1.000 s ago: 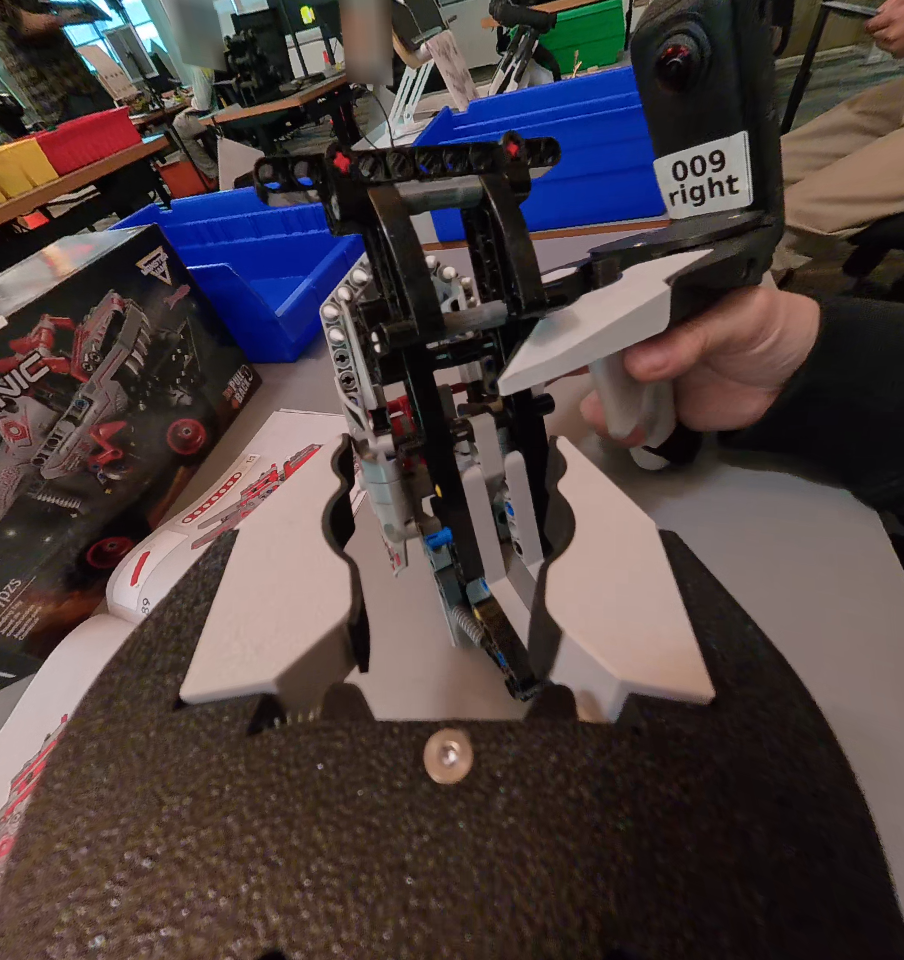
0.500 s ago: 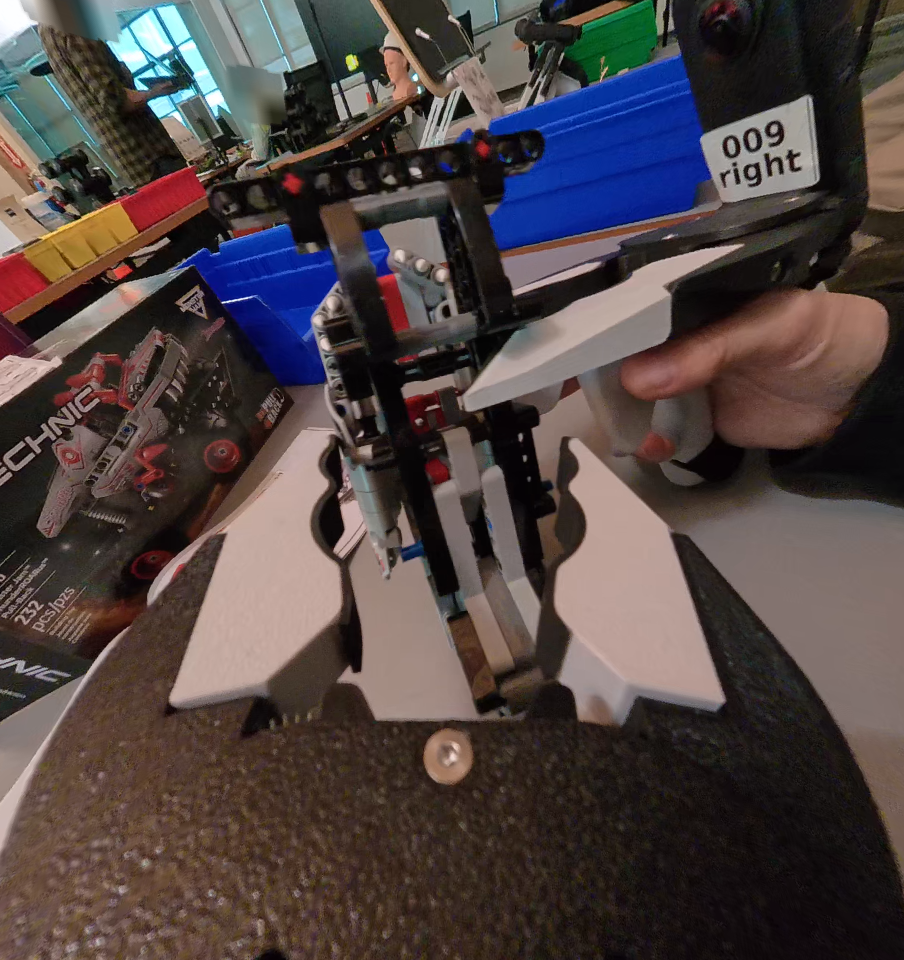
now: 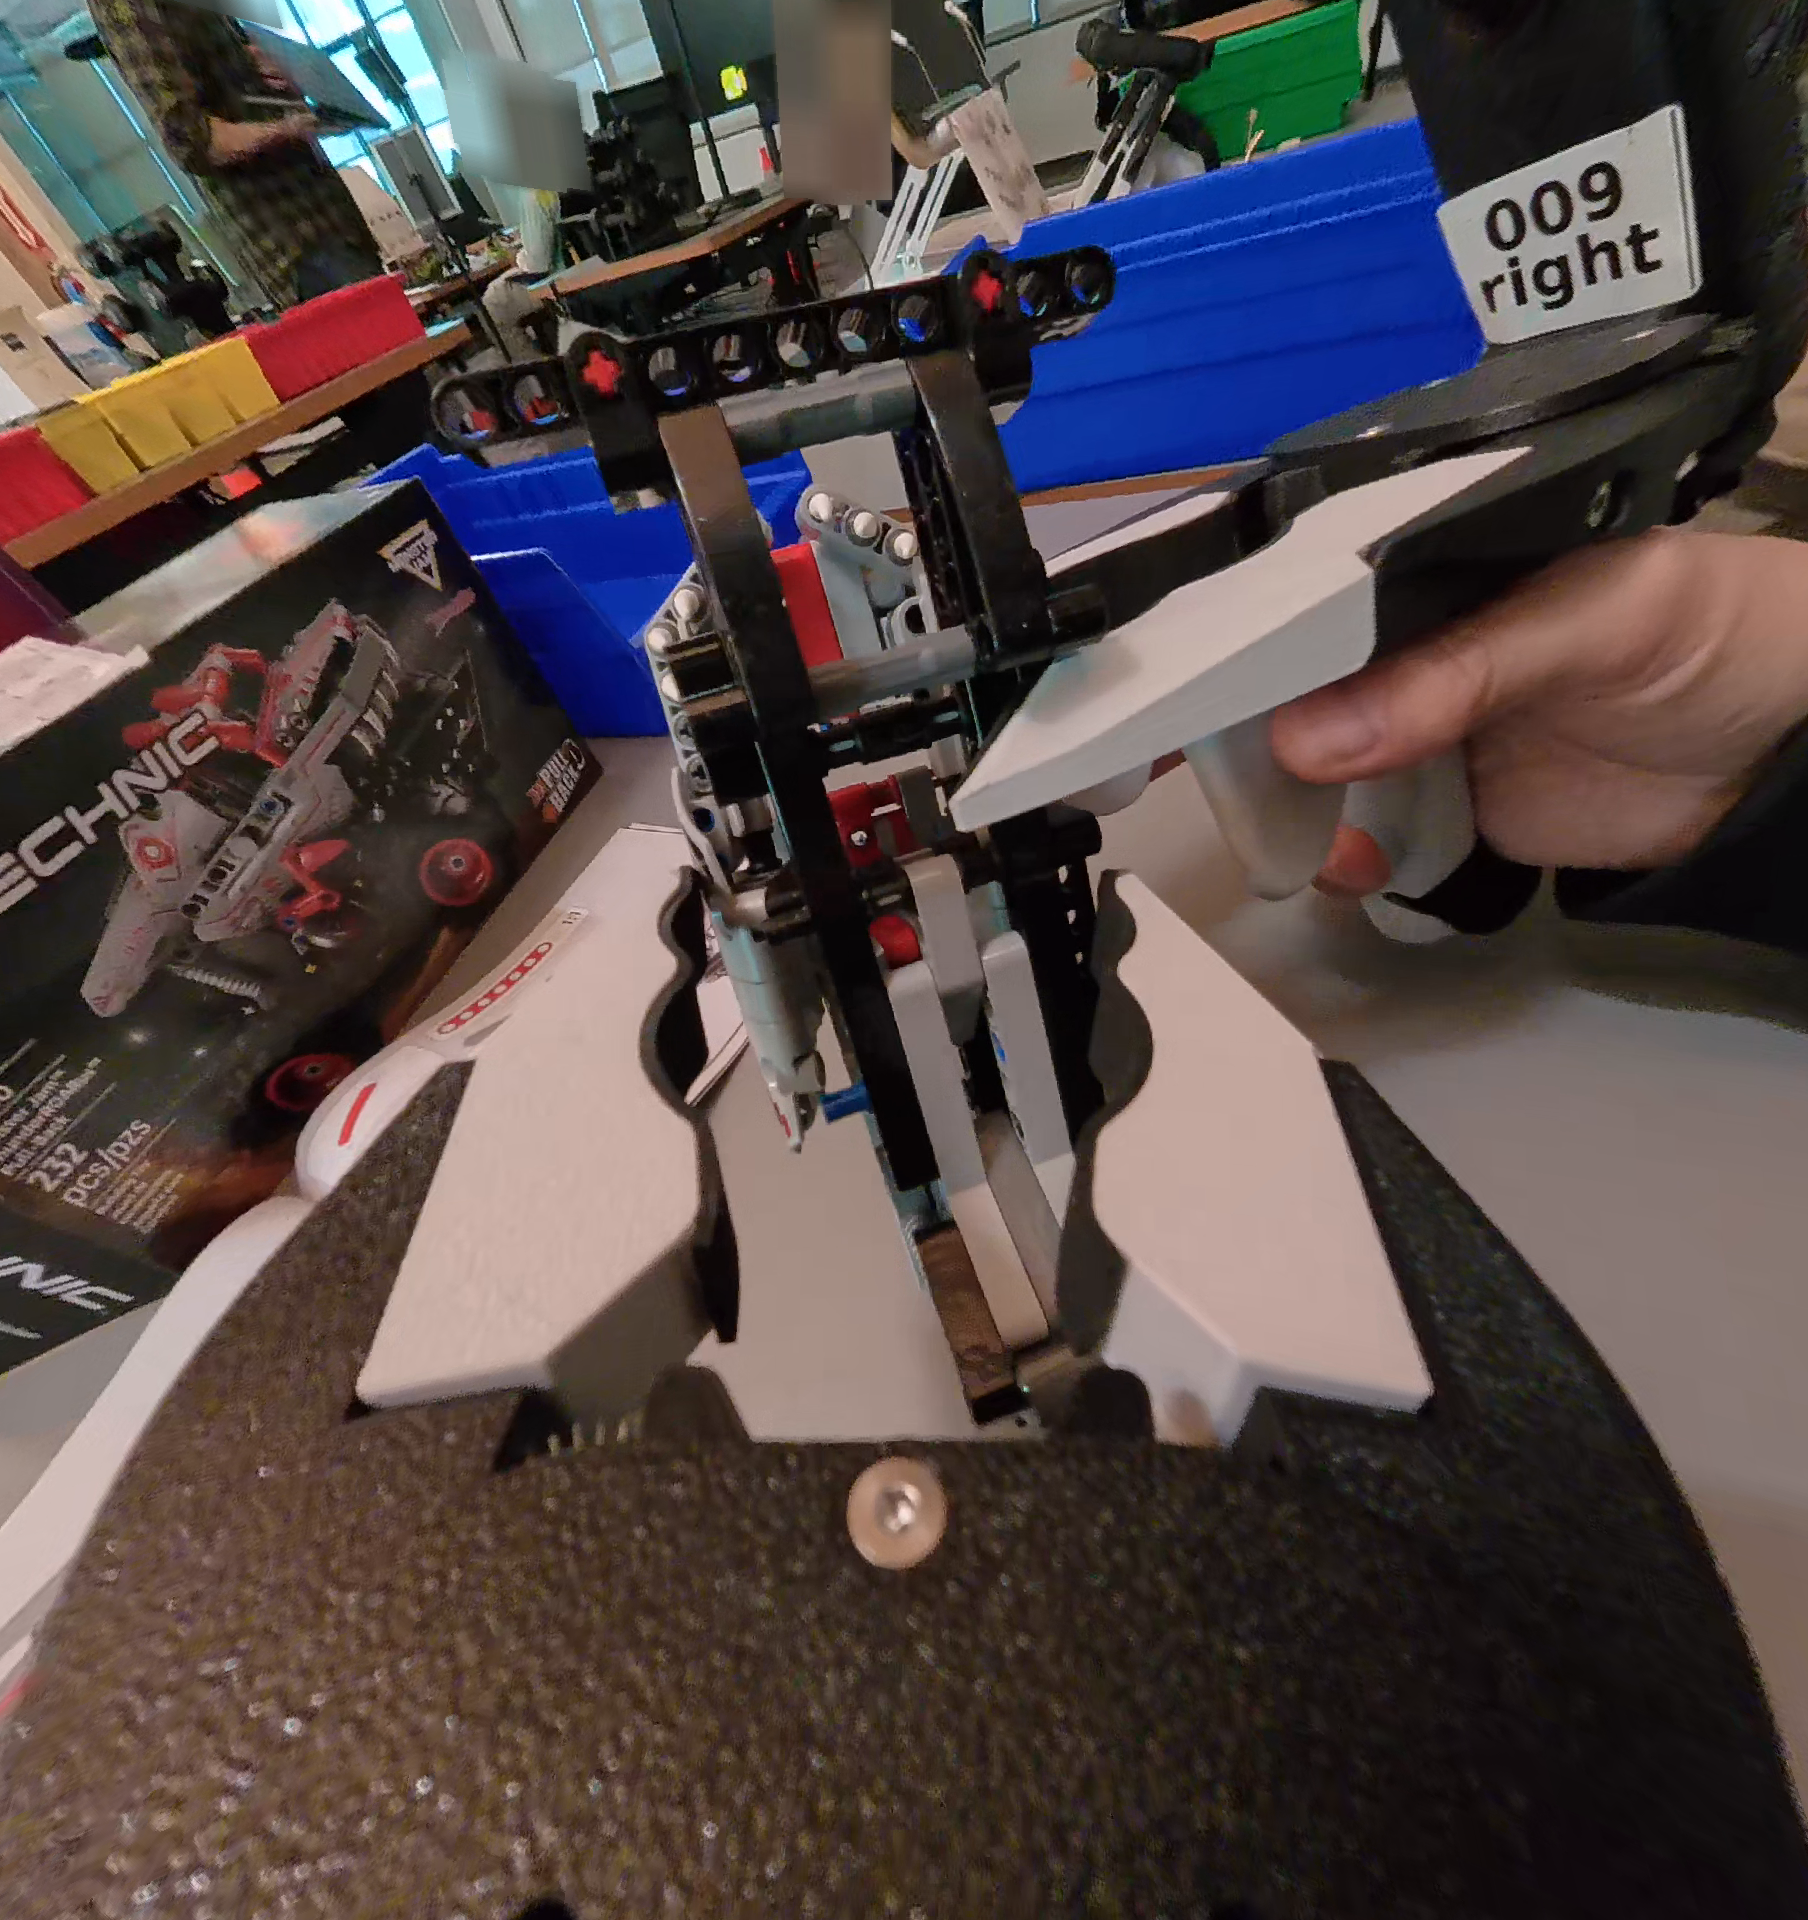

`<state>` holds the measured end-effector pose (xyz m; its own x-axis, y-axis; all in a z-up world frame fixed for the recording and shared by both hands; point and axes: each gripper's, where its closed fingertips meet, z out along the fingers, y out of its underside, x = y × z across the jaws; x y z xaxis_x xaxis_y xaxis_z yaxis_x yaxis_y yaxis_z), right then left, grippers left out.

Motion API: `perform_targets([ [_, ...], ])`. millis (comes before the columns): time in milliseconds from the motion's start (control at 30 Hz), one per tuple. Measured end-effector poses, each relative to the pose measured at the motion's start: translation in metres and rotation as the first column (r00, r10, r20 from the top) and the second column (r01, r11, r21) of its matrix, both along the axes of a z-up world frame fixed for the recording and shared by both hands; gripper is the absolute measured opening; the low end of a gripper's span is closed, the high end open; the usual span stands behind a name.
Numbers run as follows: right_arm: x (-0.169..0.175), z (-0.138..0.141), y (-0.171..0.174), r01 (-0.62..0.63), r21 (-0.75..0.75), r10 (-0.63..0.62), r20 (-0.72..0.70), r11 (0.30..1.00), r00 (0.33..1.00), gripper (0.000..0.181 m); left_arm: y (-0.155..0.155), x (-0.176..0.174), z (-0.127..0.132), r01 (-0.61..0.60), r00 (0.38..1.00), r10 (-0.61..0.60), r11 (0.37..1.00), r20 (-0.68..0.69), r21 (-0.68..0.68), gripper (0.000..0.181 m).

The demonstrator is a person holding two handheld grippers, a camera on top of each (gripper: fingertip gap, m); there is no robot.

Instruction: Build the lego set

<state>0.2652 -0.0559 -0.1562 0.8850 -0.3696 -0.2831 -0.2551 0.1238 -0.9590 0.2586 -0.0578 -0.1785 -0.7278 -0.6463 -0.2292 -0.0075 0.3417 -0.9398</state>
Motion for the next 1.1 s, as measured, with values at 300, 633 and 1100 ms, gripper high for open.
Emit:
perform_targets([
  [300,0.0060,-0.0029,0.0045,0.014,-0.004,-0.014,-0.066,1.000,0.998,0.063,0.0048,0.0009,-0.0050,0.064,0.991,-0.062,0.998,-0.120,0.011,0.074],
  [633,0.0062,-0.0025,0.0079,0.043,-0.008,-0.043,-0.068,0.999,0.997,0.063,0.0098,0.0003,0.0001,0.097,0.968,-0.111,0.993,-0.227,-0.074,0.069],
  [1100,0.0013,-0.0006,0.0073,0.062,-0.032,-0.063,-0.028,0.998,0.998,0.063,0.0106,-0.0036,0.0020,0.111,0.973,-0.107,0.994,-0.202,0.008,0.069],
])
